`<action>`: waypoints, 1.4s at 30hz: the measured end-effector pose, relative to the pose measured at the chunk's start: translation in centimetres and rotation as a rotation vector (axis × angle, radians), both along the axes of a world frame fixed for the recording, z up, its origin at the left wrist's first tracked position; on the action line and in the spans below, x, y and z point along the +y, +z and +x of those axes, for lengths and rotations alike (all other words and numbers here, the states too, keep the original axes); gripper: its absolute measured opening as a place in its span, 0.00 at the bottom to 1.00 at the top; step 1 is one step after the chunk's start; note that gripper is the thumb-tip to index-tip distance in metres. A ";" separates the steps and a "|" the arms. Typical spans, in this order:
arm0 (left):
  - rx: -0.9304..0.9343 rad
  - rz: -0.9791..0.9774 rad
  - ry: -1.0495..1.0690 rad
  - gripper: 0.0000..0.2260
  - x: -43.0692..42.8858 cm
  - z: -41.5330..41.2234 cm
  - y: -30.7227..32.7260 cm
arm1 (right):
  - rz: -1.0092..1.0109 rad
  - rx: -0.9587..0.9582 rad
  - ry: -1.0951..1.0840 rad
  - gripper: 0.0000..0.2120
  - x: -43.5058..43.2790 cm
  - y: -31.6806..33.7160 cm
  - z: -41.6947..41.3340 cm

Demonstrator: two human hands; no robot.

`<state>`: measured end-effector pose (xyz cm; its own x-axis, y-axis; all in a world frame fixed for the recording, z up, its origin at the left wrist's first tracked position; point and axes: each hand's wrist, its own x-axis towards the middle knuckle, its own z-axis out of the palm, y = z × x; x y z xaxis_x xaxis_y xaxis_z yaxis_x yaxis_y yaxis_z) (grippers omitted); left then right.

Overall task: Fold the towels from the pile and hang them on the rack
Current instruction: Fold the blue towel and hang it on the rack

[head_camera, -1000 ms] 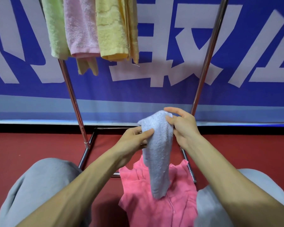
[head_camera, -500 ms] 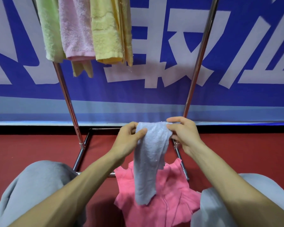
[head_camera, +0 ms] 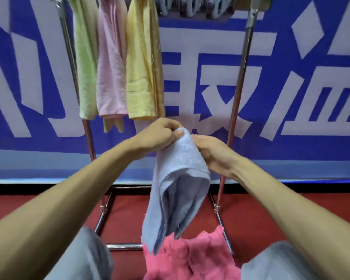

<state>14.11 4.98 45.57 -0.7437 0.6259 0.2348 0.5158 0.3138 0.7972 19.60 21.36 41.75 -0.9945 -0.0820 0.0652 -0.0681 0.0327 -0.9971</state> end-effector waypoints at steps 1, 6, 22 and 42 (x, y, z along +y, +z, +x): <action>0.004 0.014 0.011 0.15 -0.5 0.0 1.1 | 0.024 0.010 0.043 0.13 -0.2 1.2 0.0; -0.109 0.255 0.090 0.04 -1.9 -0.6 4.3 | 0.043 0.099 0.083 0.22 -0.5 5.4 -0.2; -0.265 0.516 -0.075 0.09 -0.8 -3.5 11.0 | -0.235 0.329 -0.119 0.05 1.3 16.4 -5.2; 0.626 0.229 0.625 0.06 5.1 -16.6 30.4 | 0.220 0.651 -0.783 0.17 2.8 29.8 -19.1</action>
